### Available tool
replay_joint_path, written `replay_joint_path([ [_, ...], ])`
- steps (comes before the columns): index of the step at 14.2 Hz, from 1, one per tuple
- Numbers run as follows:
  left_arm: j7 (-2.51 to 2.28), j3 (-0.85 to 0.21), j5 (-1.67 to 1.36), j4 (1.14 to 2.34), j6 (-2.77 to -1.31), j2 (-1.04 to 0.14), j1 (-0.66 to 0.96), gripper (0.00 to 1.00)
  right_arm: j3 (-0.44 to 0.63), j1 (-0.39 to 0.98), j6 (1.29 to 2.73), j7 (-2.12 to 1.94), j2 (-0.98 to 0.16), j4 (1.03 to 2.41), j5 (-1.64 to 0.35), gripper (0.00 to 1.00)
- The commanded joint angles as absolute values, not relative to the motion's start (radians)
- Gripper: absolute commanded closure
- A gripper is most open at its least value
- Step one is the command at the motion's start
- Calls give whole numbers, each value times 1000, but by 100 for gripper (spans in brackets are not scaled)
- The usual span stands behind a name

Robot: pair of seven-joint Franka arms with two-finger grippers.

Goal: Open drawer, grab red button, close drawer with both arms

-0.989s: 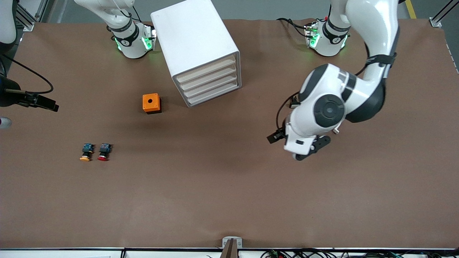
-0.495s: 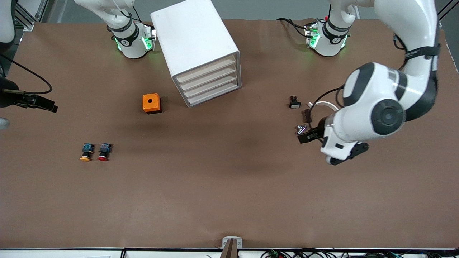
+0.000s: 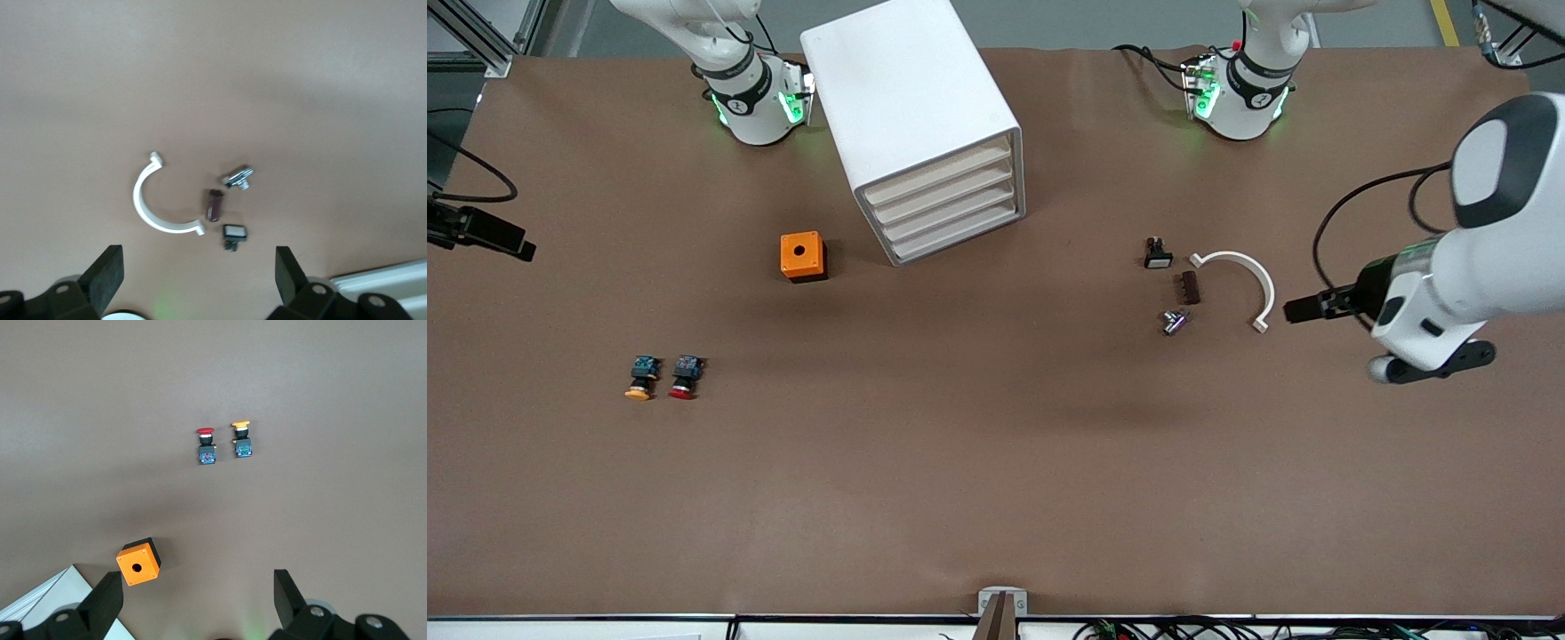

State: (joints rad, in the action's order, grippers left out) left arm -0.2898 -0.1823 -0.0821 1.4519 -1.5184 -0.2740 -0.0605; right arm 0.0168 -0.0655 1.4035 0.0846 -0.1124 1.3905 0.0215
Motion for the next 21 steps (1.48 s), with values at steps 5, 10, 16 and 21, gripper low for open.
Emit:
replay_joint_path([
  [5,-120,-131,-69,1739,-1683,-29,-95,0,21,-71,1344,80,-104,1362,-6,0],
  [10,-60,12,-31,1775,-1715,3,25,0,25,-72,1312,80,-98,1361,-8,0],
  [16,-52,14,-25,1752,-1720,55,12,0,23,-94,1261,78,-80,1358,-29,0],
  [21,-45,17,-23,1658,-1583,61,5,0,25,-95,1259,80,-41,1368,-29,0],
])
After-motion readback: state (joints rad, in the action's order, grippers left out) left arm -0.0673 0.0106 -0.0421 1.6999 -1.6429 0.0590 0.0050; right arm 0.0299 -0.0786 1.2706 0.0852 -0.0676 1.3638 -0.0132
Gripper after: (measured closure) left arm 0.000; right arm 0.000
